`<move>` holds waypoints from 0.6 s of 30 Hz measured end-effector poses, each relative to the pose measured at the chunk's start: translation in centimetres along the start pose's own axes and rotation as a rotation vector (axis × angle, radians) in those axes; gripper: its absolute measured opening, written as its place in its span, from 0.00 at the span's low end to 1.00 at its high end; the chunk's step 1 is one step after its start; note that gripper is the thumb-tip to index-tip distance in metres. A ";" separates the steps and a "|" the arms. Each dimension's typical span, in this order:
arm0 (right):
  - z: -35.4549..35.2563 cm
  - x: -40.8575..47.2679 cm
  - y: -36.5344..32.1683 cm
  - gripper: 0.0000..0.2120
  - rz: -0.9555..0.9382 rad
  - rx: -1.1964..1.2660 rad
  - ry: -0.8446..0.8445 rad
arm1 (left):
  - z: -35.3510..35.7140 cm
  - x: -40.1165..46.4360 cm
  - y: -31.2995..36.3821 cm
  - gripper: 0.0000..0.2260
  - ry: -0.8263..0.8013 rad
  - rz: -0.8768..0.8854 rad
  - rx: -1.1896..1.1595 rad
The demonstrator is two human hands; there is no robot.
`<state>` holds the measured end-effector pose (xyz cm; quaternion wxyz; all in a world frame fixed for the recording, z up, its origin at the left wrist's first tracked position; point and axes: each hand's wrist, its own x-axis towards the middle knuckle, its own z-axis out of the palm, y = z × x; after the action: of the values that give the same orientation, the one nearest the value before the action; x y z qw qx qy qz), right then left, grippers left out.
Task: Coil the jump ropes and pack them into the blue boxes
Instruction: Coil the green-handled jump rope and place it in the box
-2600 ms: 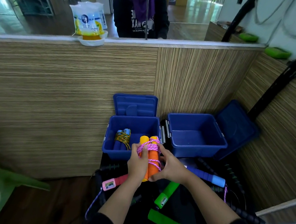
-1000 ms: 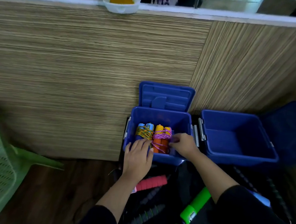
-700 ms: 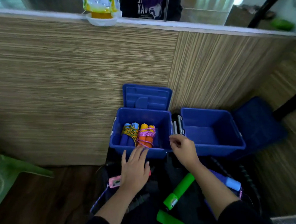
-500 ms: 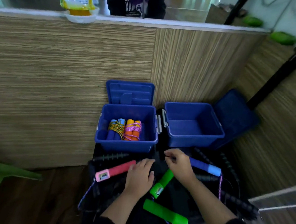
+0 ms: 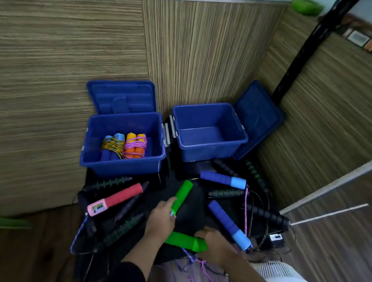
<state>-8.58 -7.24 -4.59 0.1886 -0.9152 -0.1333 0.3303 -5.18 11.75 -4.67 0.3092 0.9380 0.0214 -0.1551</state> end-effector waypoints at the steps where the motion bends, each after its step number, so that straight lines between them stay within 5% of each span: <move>1: -0.2 -0.2 0.1 0.21 0.003 0.002 0.016 | -0.1 -0.2 -0.2 0.25 0.018 -0.017 -0.032; 3: -0.6 -0.7 0.4 0.13 0.021 0.028 0.065 | -0.1 -0.4 -0.6 0.24 0.058 -0.071 -0.084; 10: -2.2 -1.0 1.3 0.11 0.143 0.141 0.199 | -1.0 -1.3 -0.6 0.24 0.141 -0.240 -0.230; 18: -2.2 0.6 -0.7 0.12 0.242 0.359 0.343 | 1.6 -1.3 -0.8 0.23 0.034 -0.321 -0.446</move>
<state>-6.75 -6.92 -3.09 0.3268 -0.9189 0.0716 0.2091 -7.01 11.58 -5.95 0.4791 0.8338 0.2086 -0.1779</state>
